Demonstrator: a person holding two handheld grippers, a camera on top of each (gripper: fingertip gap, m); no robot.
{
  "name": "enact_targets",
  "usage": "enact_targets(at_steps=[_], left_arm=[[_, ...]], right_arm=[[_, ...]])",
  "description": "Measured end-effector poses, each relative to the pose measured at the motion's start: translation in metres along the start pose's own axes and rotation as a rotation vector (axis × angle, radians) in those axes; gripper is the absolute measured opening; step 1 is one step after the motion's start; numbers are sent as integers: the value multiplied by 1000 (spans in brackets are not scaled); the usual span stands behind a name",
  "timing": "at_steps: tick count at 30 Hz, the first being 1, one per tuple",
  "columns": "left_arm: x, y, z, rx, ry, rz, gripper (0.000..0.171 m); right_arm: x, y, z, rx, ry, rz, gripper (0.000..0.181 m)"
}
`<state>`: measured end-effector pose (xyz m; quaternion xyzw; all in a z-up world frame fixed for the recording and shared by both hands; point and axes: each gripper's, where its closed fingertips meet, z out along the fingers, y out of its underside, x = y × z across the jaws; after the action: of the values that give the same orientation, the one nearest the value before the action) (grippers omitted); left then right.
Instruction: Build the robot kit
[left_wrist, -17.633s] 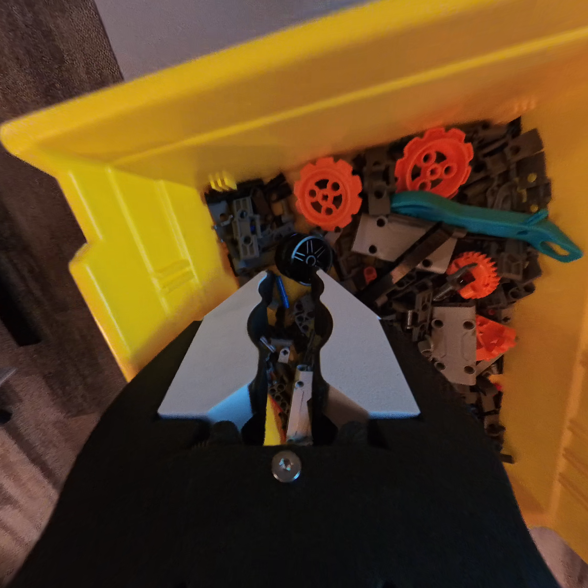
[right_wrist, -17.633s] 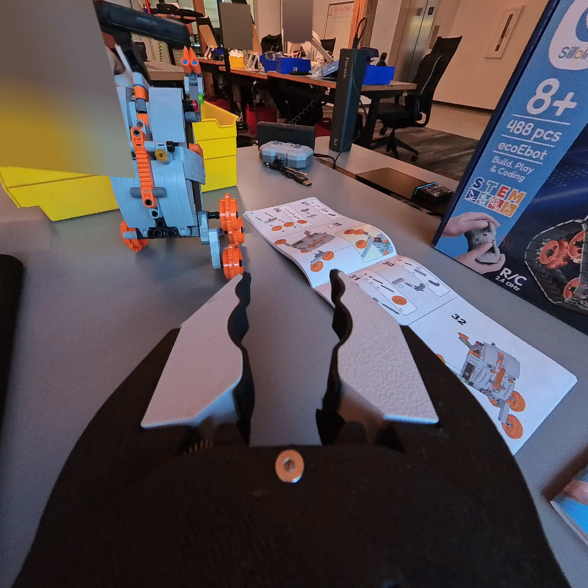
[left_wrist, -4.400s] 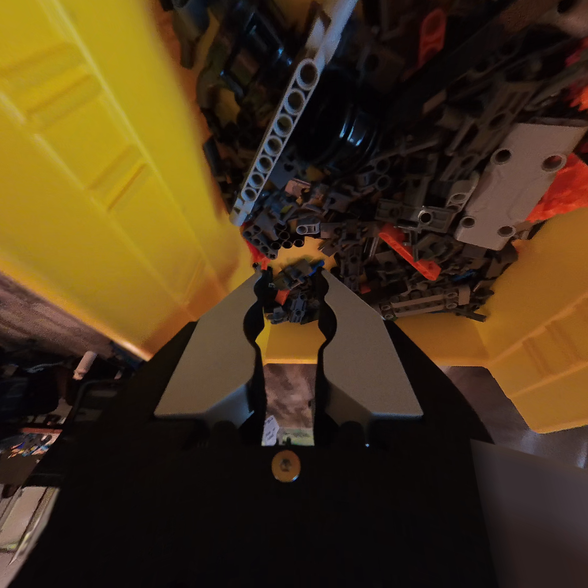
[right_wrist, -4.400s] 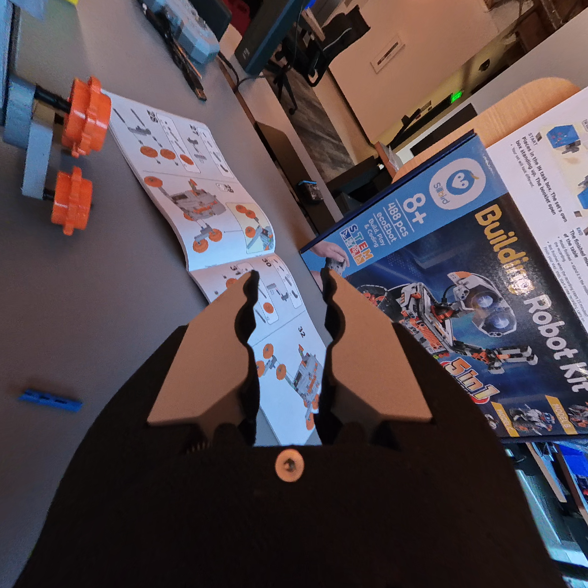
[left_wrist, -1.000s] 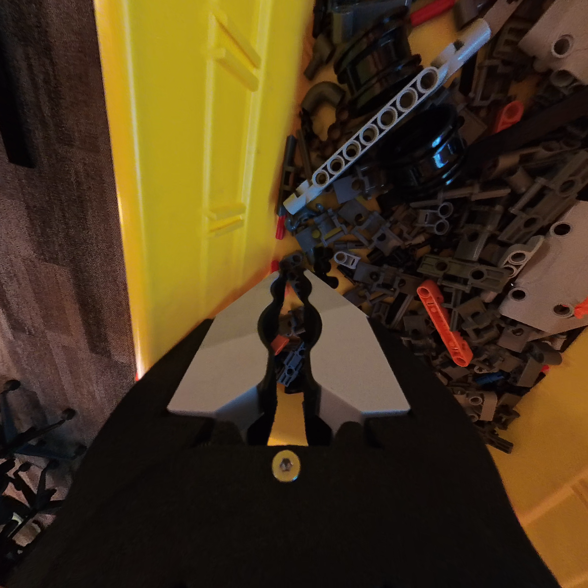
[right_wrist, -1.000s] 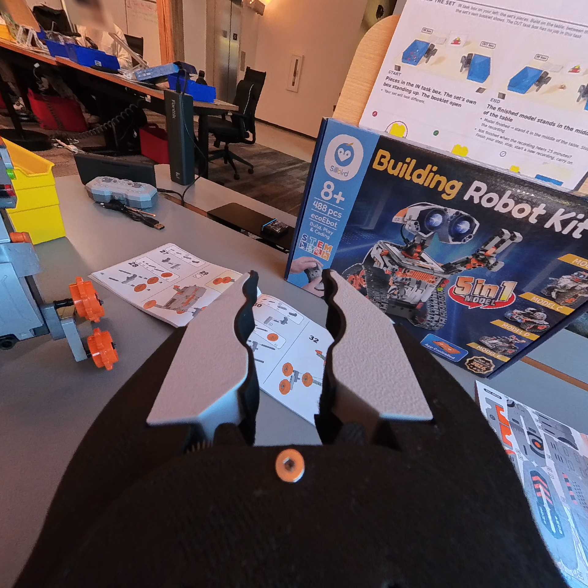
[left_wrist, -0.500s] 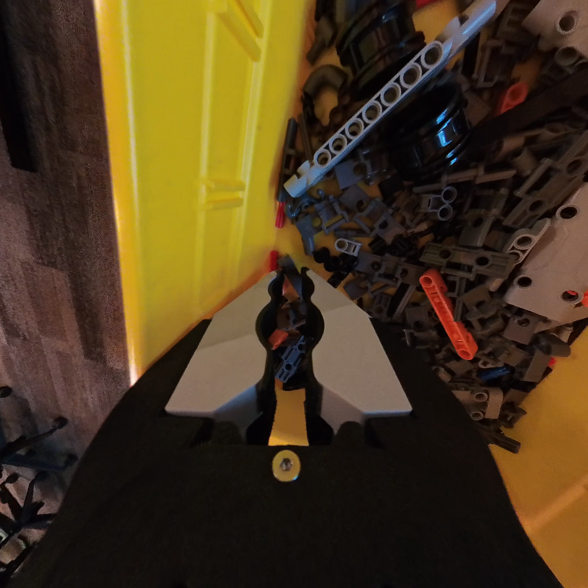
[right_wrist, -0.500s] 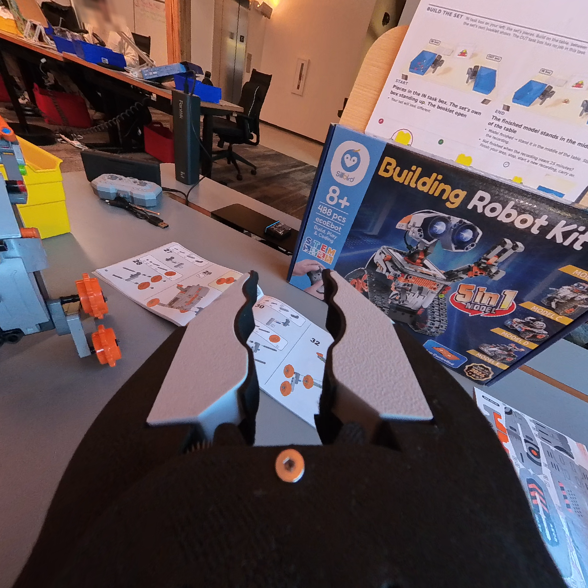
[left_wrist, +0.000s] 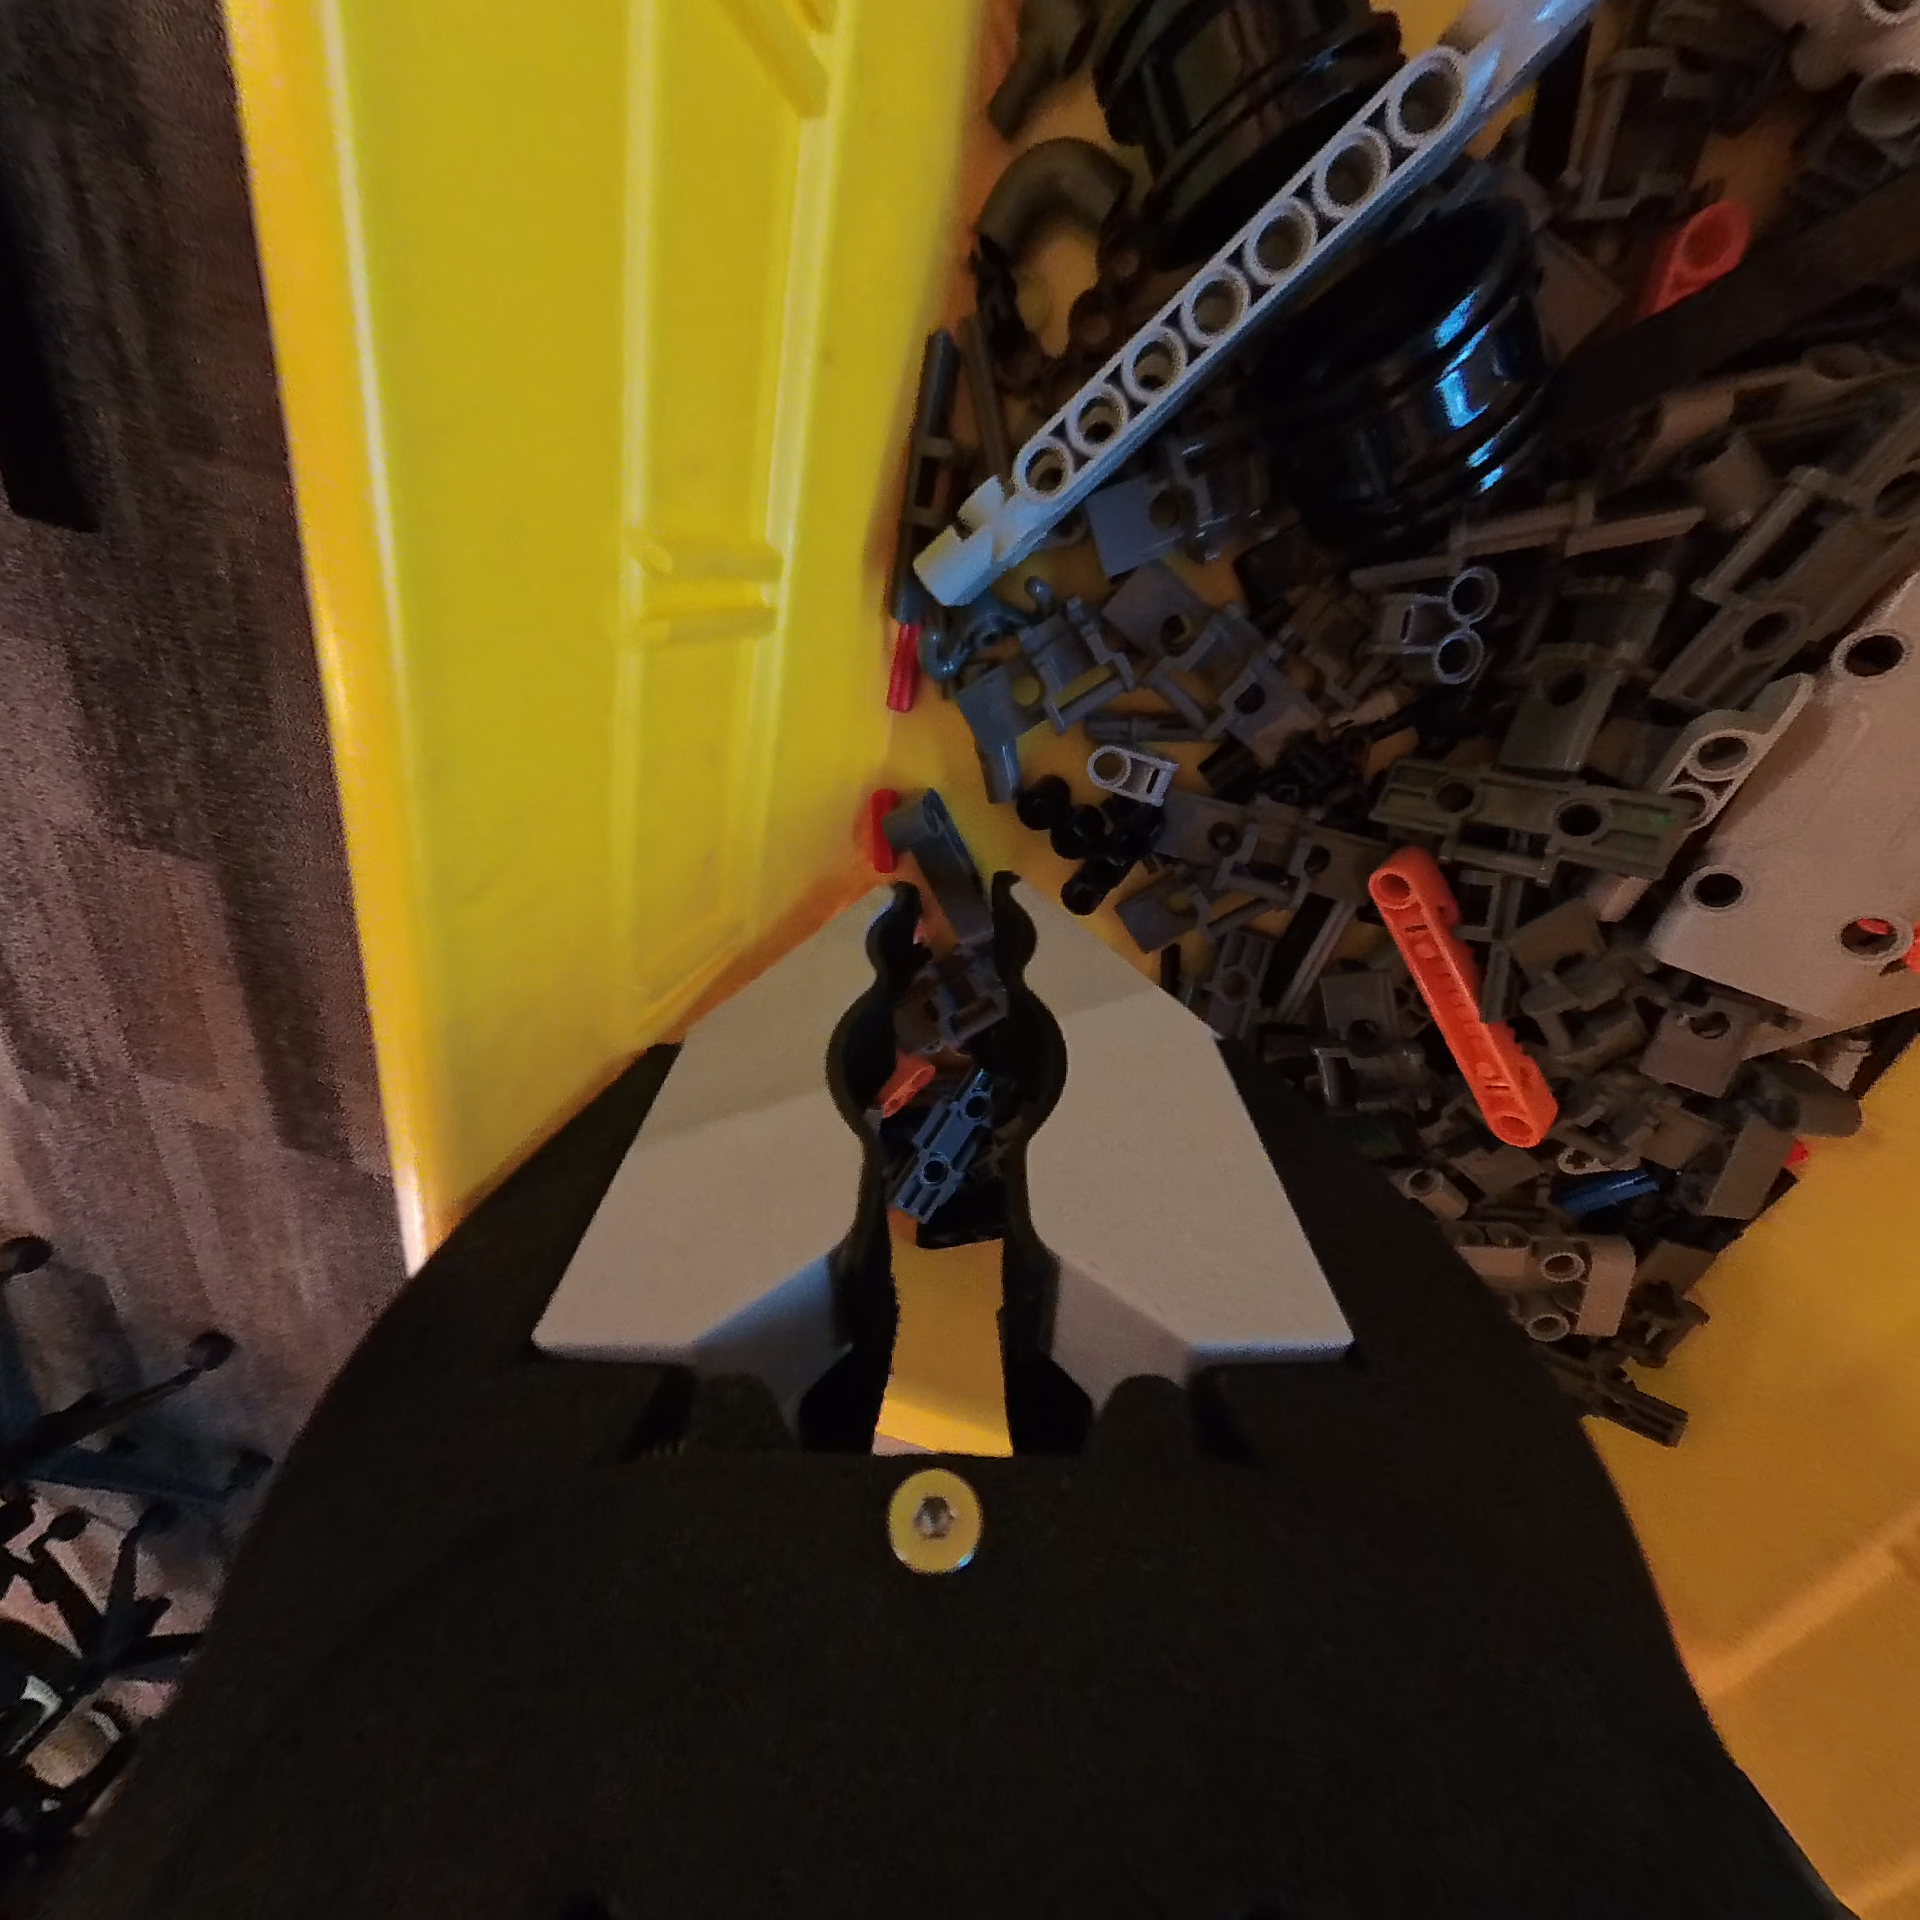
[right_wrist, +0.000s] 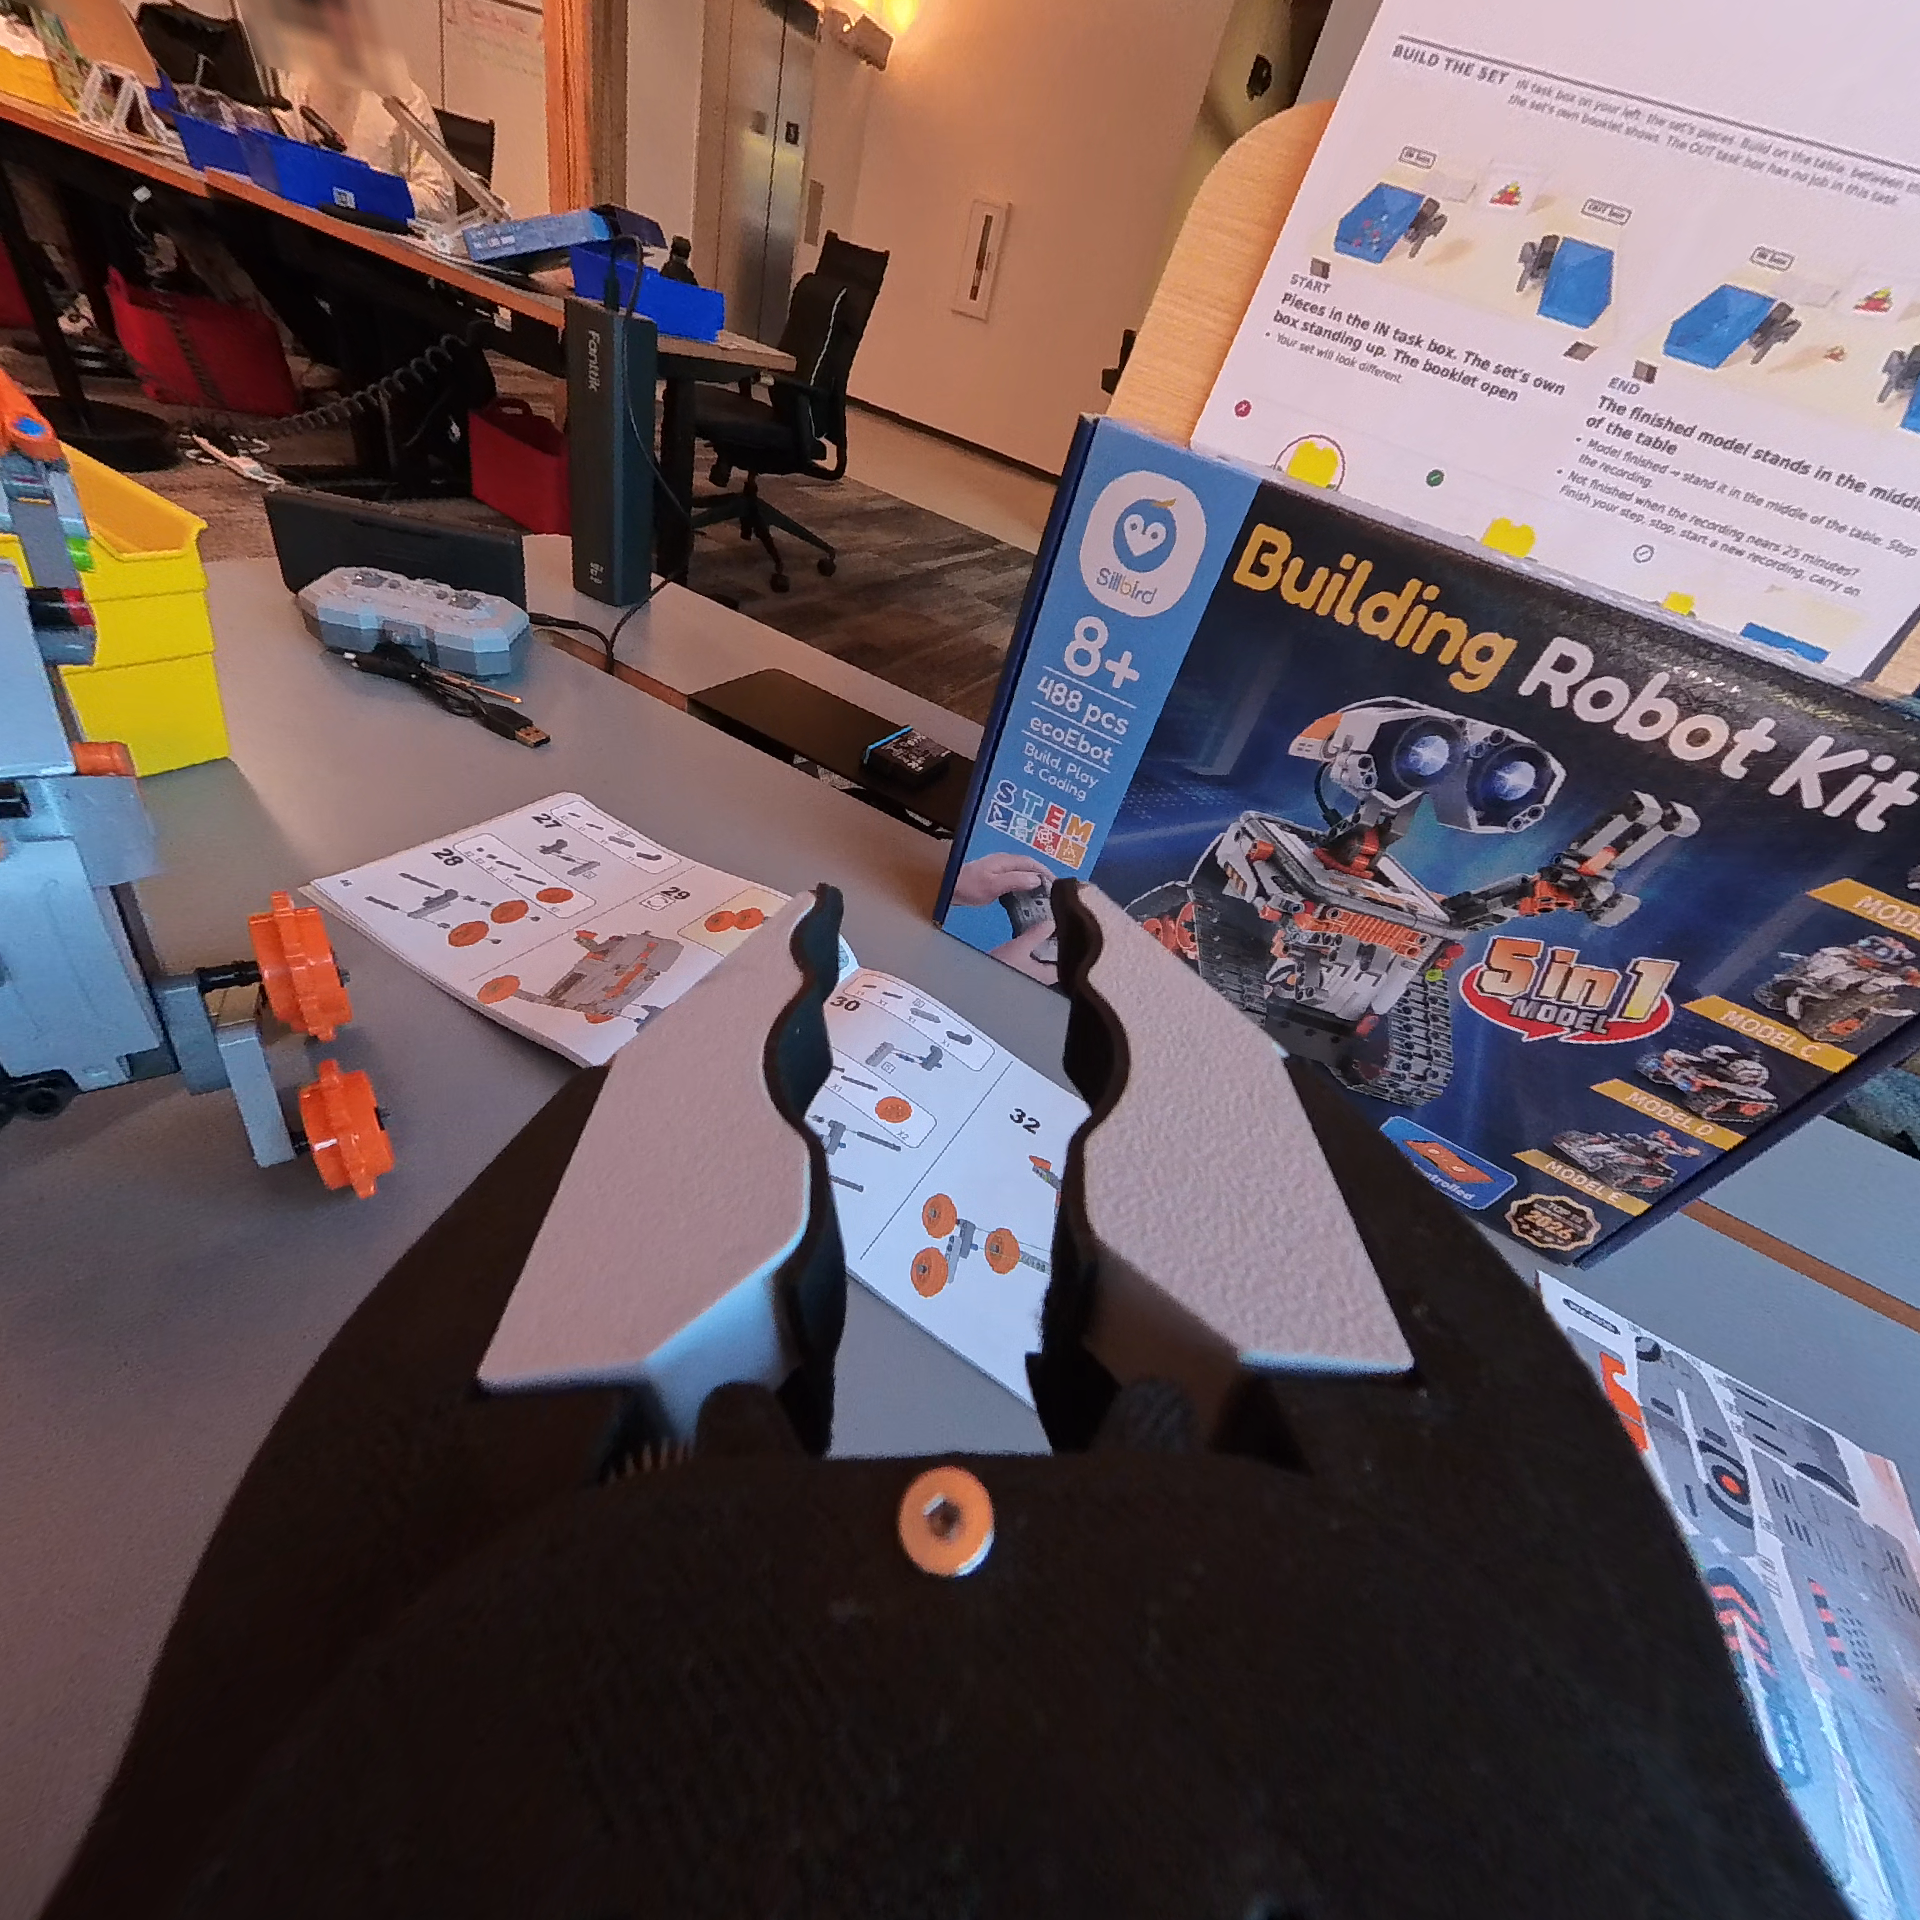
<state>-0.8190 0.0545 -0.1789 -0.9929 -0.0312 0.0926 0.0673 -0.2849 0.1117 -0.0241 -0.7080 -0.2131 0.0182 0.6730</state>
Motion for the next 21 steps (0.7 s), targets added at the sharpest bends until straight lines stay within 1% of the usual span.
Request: enact_targets(at_steps=[5,9,11,13,16,18,19,21], left_arm=[[6,4,3,-40,5,17,9],[4,4,3,-40,1,14,7],[4,2,-2,-10,6,7,7],[3,-2,-14,52,7,3,6],[13,-6,-46,167,28,21,6],[27,-6,-79,264,62,38,6],[42,-6,-102,333,102,62,6],[88,-6,-157,508,224,167,6]], right_arm=[[1,0,-1,0,-1,5,42],[1,-2,-1,6,-2,4,42],[1,-3,-2,12,-2,6,42],[2,-5,-3,18,1,7,42],[5,-7,-5,31,12,13,42],[9,-10,-7,52,27,25,42],[12,-12,-8,69,41,30,42],[20,-14,-10,88,71,42,42]])
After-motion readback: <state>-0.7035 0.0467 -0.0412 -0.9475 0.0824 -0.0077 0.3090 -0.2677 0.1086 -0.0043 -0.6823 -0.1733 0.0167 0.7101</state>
